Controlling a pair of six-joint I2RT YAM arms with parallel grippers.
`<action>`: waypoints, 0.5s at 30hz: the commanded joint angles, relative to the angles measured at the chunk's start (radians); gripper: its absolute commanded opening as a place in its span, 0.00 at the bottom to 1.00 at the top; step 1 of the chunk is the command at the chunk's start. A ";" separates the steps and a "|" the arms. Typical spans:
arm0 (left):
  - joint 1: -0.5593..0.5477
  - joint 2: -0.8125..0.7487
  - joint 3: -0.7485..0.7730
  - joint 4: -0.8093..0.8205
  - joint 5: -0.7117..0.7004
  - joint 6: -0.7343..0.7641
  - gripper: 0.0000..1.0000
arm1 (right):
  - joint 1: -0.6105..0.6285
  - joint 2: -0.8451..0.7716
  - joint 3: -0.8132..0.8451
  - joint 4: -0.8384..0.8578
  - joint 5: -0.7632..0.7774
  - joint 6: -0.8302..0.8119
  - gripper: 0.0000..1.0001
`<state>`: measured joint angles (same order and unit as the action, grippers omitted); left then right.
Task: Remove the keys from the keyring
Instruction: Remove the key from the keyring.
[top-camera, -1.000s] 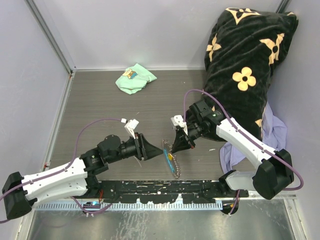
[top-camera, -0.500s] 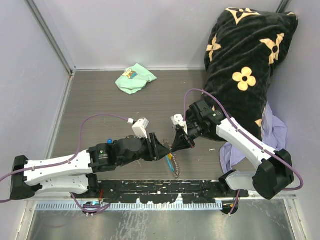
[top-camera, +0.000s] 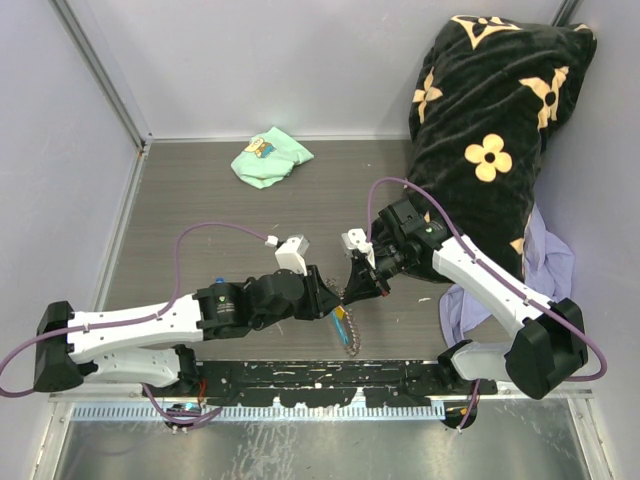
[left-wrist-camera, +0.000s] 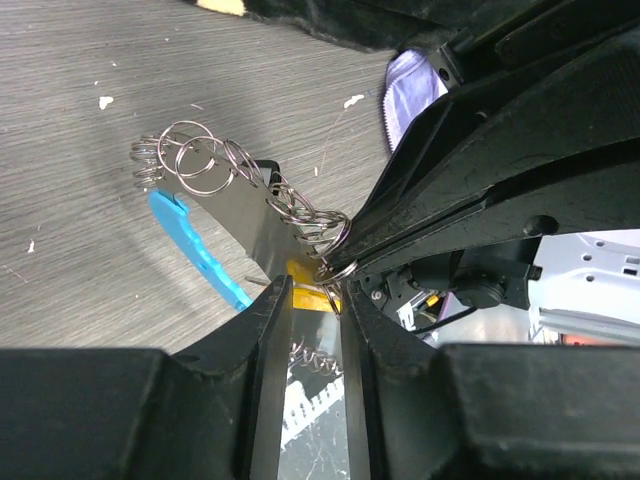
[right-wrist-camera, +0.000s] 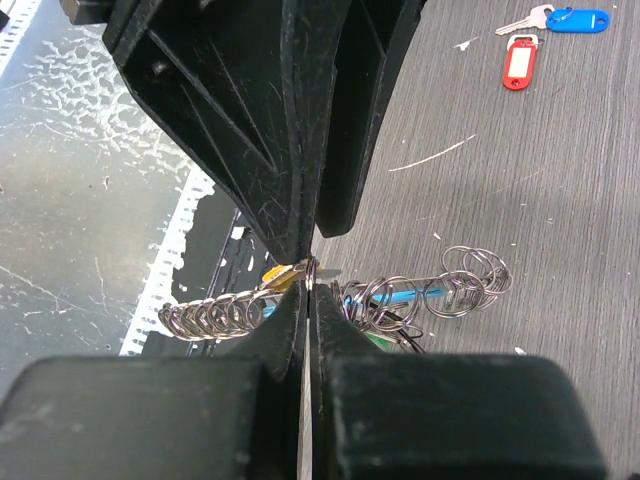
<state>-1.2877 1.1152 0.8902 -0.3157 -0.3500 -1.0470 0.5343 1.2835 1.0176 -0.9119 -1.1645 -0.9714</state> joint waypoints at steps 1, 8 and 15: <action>-0.004 0.002 0.047 0.004 -0.030 0.020 0.25 | -0.003 -0.011 0.029 0.025 -0.050 0.008 0.01; -0.002 -0.015 0.014 0.014 -0.038 0.034 0.06 | -0.006 -0.015 0.029 0.025 -0.052 0.008 0.01; 0.007 -0.062 -0.078 0.091 -0.044 0.046 0.00 | -0.016 -0.021 0.027 0.025 -0.068 0.009 0.01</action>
<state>-1.2873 1.0969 0.8555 -0.2871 -0.3538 -1.0275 0.5293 1.2835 1.0176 -0.9070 -1.1652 -0.9695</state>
